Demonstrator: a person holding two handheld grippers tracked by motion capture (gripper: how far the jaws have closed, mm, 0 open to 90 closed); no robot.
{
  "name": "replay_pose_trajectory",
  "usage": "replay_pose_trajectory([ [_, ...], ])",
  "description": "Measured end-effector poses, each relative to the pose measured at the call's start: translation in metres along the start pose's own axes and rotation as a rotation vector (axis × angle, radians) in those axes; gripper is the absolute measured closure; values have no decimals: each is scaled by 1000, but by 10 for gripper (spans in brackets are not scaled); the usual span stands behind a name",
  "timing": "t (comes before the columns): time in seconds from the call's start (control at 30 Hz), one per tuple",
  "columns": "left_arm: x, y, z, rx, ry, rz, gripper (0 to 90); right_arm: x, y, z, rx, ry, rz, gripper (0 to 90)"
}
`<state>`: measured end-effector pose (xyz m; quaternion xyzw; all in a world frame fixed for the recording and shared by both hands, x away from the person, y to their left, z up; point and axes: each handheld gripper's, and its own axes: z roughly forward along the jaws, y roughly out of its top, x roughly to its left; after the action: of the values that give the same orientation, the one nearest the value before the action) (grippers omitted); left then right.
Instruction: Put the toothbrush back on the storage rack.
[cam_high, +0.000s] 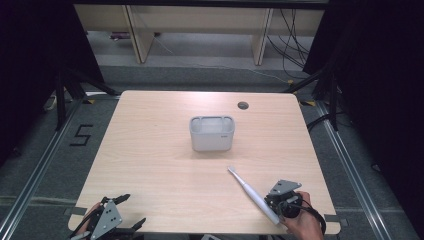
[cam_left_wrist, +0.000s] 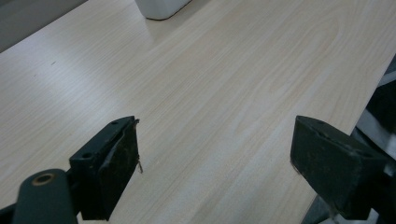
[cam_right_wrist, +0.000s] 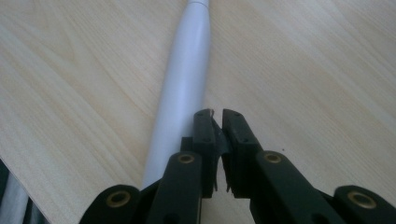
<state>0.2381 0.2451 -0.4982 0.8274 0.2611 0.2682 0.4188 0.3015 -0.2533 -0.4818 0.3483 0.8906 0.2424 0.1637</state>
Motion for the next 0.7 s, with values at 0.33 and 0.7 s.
replay_pose_trajectory([
  [0.33,0,0,0,14,-2,4,149,8,6,-13,12,-9,0,780],
  [0.7,0,0,0,14,-1,6,149,6,45,-3,106,56,9,515],
])
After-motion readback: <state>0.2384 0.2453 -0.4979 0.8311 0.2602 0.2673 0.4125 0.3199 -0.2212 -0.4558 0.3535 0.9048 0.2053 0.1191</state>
